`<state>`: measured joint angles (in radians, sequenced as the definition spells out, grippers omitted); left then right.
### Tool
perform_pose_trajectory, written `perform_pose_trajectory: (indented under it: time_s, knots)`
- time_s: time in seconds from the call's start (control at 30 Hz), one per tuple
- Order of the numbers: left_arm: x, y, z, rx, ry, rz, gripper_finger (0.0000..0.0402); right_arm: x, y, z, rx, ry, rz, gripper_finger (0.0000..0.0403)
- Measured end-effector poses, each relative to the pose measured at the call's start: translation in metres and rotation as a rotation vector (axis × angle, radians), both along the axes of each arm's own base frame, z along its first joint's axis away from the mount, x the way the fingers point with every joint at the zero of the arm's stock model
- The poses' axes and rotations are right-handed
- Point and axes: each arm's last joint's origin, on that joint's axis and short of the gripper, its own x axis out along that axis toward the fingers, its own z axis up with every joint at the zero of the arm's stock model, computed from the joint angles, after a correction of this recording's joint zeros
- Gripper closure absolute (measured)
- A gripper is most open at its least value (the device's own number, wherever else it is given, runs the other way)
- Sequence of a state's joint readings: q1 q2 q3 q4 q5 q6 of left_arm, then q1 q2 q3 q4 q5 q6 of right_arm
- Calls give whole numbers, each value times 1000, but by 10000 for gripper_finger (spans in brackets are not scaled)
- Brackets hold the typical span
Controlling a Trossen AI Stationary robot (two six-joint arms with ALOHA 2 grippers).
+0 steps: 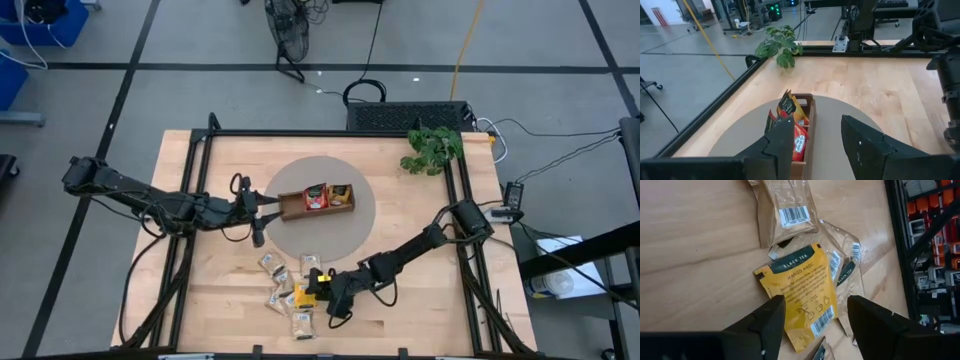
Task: Pick & Place Tea
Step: Put the yellow tea bag into the wooden organizer
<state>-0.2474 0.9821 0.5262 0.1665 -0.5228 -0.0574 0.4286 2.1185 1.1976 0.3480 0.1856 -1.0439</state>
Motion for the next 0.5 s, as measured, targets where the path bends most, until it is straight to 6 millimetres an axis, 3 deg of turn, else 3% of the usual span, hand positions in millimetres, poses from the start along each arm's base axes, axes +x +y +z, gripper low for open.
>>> perform_pose_trajectory:
  time_s: [0.2, 0.37, 0.5]
  knots:
    - [-1, 0, -2, -3, 16, 2, 236, -2, -5, -5, -106, 33, 3, 211]
    - [-1, 0, -2, -2, 23, 1, 236, -12, 1, -11, -236, 70, -73, 211]
    - [-1, 0, -3, 5, 34, 0, 236, -17, 8, -10, -206, 76, -139, 211]
